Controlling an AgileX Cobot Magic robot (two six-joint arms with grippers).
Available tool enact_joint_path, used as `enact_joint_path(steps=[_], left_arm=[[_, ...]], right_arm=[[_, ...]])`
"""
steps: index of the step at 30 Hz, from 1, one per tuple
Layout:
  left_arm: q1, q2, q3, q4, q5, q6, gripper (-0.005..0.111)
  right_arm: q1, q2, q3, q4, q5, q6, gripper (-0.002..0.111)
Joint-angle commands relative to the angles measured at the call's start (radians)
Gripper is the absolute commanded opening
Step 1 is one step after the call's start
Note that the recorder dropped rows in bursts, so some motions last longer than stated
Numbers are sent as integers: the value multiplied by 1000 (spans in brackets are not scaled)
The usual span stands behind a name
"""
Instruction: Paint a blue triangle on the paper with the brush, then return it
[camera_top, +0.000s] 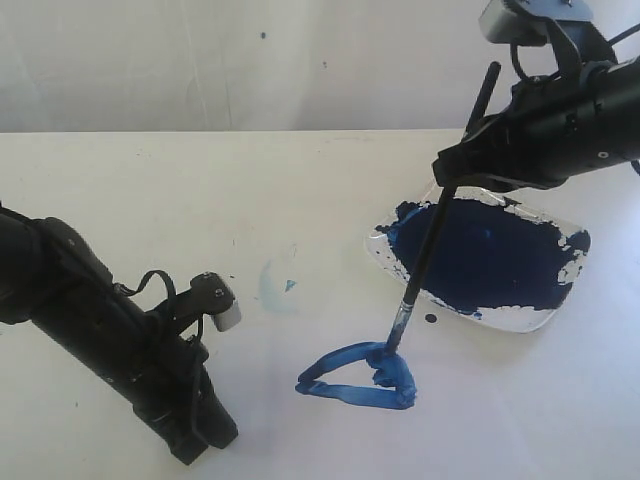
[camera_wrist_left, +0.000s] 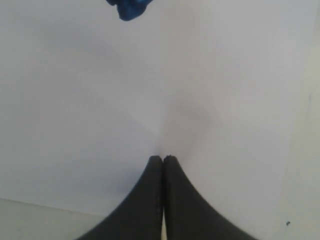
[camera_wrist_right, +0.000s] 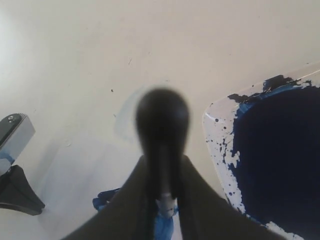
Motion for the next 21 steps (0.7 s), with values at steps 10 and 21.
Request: enact_joint_path(steps=[10, 21], left_arm=[[1, 1, 8, -12, 24, -1, 0], [1, 1, 8, -12, 29, -1, 0]], right_arm=[[-1, 60, -6, 51, -20, -20, 0], [-1, 56, -7, -46, 88, 42, 0]])
